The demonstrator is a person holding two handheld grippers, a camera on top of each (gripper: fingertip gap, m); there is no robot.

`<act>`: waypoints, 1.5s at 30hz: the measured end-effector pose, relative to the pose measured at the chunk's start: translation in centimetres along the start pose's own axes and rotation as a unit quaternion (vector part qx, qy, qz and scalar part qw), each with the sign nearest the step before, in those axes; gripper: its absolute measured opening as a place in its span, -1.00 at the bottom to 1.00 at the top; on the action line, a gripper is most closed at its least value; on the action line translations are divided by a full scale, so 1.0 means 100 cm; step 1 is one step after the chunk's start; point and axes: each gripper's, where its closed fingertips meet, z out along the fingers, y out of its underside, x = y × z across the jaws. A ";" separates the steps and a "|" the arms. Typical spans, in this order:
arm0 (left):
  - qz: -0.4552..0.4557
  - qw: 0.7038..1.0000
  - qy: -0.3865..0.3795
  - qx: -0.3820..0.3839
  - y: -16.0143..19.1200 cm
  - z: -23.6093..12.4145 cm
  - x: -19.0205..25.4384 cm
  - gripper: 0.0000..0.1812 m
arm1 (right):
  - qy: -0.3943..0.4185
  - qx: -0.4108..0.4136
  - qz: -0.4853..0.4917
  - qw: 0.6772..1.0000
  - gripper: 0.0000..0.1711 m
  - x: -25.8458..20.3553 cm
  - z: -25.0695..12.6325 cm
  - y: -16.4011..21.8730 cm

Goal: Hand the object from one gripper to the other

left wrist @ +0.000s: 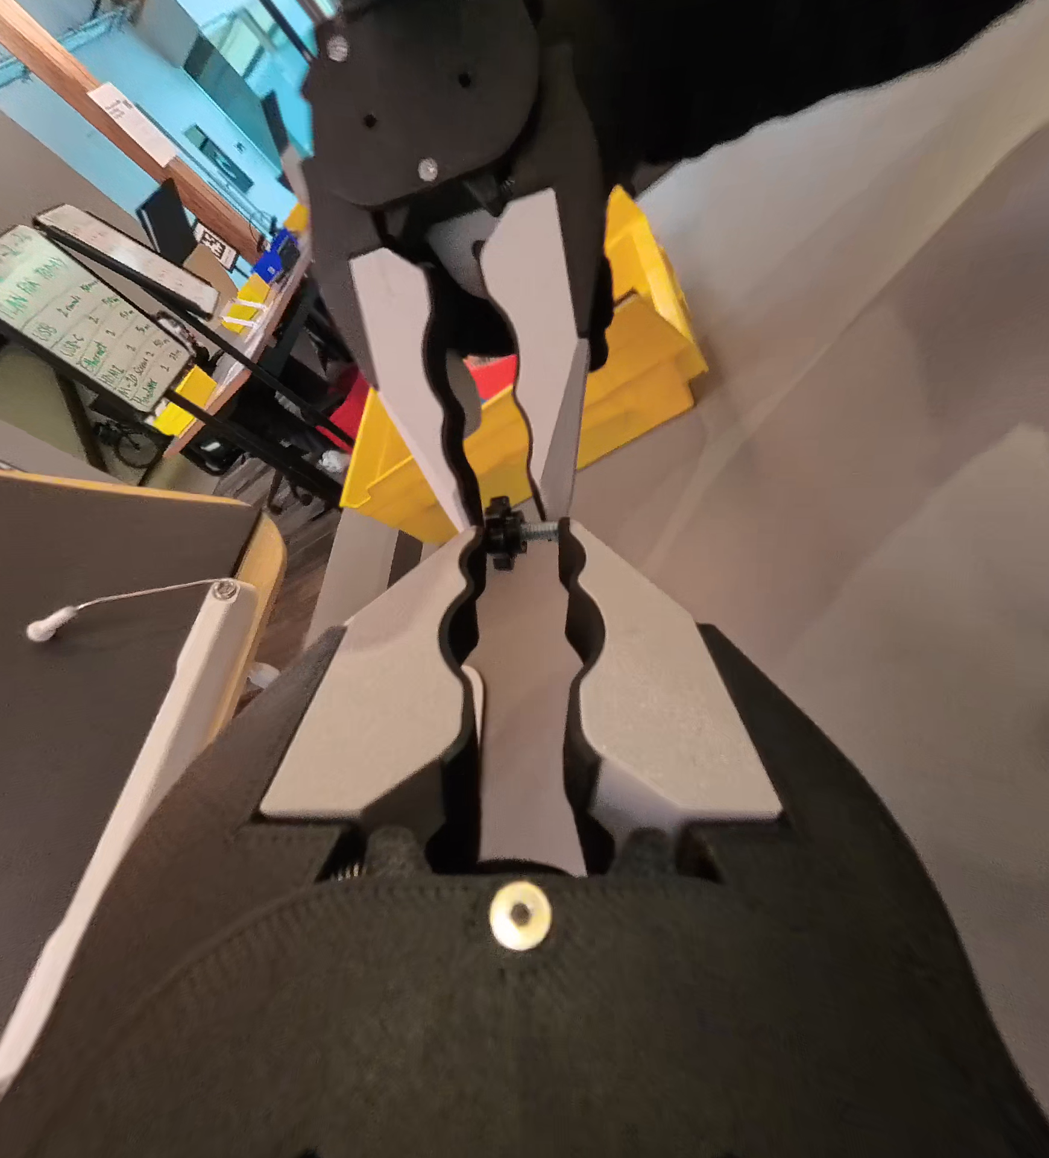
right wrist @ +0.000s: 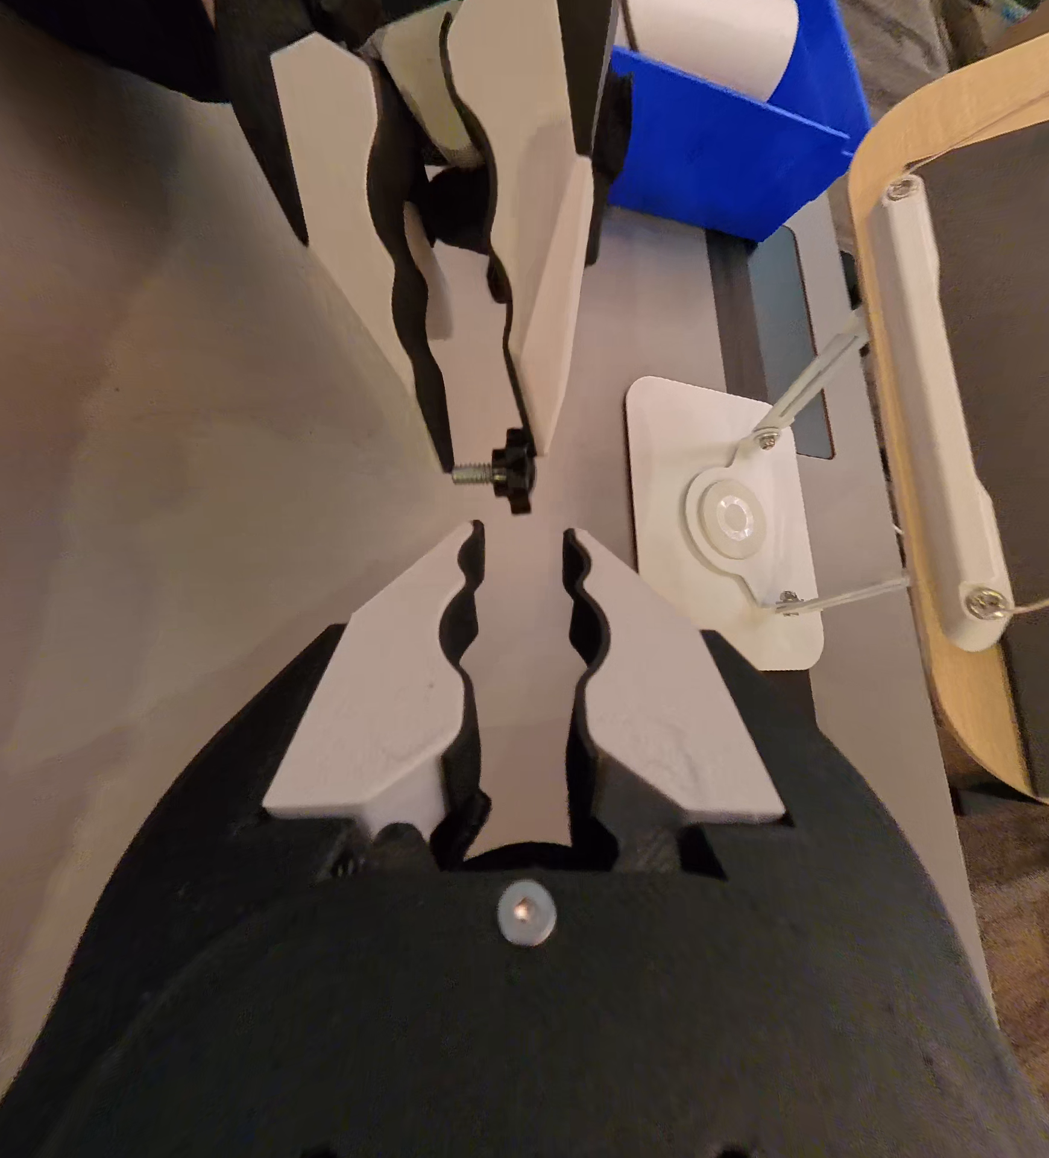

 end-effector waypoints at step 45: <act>-0.548 0.731 0.295 0.279 -0.034 -0.037 -0.023 -0.78 | 0.353 -0.072 -0.527 0.770 -0.53 0.002 -0.031 -0.066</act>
